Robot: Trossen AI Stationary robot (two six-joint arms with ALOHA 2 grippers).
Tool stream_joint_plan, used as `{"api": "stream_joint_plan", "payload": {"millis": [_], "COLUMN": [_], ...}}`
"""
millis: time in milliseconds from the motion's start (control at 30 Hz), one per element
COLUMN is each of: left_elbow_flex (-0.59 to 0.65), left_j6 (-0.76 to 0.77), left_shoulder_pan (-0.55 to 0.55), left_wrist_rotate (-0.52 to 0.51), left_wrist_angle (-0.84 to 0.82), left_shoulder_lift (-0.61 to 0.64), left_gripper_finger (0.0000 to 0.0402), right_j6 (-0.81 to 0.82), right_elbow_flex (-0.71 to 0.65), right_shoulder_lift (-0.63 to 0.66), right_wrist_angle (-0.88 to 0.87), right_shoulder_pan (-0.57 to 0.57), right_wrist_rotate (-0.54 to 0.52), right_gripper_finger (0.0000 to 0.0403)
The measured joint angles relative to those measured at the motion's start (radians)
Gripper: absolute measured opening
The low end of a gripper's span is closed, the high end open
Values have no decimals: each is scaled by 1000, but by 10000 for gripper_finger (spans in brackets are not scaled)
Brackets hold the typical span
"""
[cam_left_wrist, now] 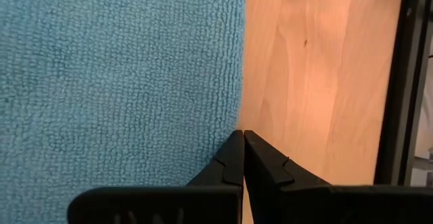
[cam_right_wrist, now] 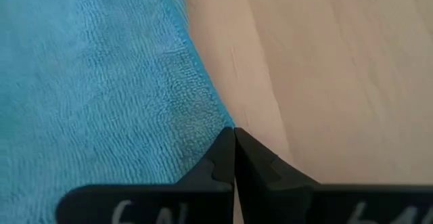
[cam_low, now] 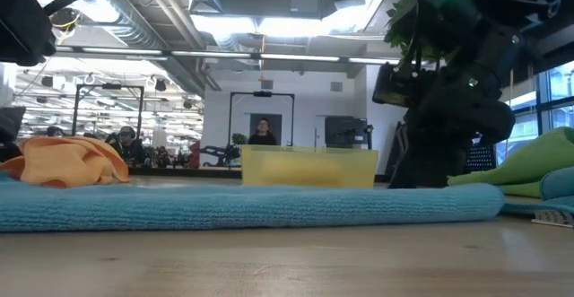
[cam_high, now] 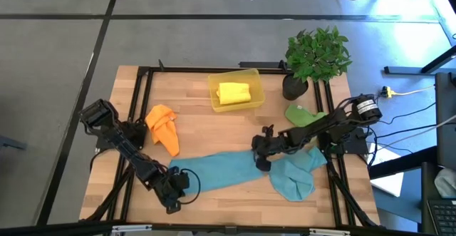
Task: Fold microfiber towels
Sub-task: Fold the left blue microfiber towel
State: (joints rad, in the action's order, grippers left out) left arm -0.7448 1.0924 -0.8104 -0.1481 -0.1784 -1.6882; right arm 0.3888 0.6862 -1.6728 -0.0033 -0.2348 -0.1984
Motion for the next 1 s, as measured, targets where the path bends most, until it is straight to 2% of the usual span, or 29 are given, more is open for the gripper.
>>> {"api": "stream_joint_plan", "payload": {"millis": [567, 1000], "left_elbow_flex": [0, 3], "left_j6": [-146, -258], "left_shoulder_pan": [98, 163], "left_wrist_rotate": [65, 36], "left_wrist_angle": [-18, -53], "left_shoulder_lift": [0, 19], "left_gripper_finger": [0, 0], "right_j6": [127, 237], "right_elbow_flex": [72, 98], "right_shoulder_lift": [3, 2], "right_wrist_angle": [-250, -323], "right_shoulder_pan": [-112, -199], "right_wrist_rotate": [-29, 15], "right_gripper_finger": [3, 3]}}
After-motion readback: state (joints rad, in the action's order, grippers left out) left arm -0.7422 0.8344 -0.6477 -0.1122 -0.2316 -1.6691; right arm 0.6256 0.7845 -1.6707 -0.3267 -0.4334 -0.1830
